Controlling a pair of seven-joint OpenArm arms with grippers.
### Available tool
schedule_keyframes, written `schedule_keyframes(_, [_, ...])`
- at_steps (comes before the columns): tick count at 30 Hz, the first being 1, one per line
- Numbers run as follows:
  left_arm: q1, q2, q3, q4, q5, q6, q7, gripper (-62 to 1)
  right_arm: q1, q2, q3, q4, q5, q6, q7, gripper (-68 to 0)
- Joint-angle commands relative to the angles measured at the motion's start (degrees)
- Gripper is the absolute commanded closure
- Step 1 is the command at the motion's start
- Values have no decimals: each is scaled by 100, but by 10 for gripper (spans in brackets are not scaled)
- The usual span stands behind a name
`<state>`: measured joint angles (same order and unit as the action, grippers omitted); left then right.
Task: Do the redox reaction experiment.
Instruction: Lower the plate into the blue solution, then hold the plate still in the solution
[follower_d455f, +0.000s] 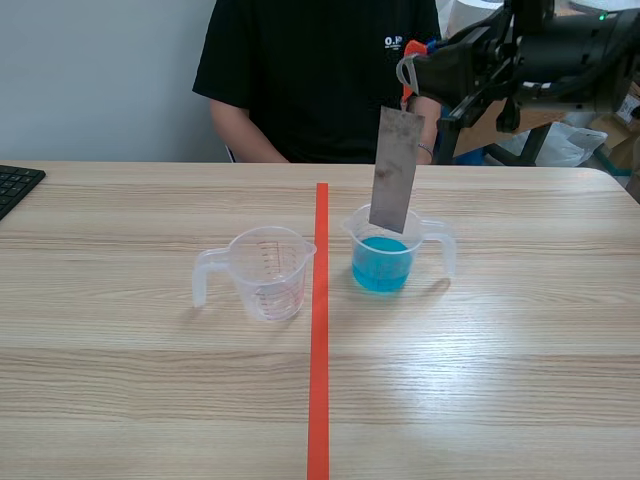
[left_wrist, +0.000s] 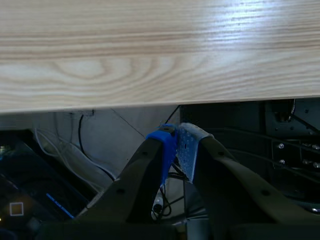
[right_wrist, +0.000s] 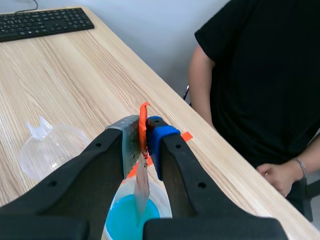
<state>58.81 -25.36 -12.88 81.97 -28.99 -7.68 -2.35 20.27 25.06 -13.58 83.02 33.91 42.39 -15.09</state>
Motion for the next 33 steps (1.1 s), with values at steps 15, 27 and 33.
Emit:
schedule_keyframes(15, [52, 184, 0, 48, -35, -20, -79, -49, 133, -188, -459, -1207, -1106, 33, 1521, -17])
schedule_keyframes(27, [52, 184, 0, 48, -35, -20, -79, -49, 133, -188, -514, -1534, -1545, 33, 1742, -17])
schedule_keyframes(33, [52, 184, 0, 48, -35, -20, -79, -49, 133, -188, -514, -1534, -1554, 33, 1740, -17])
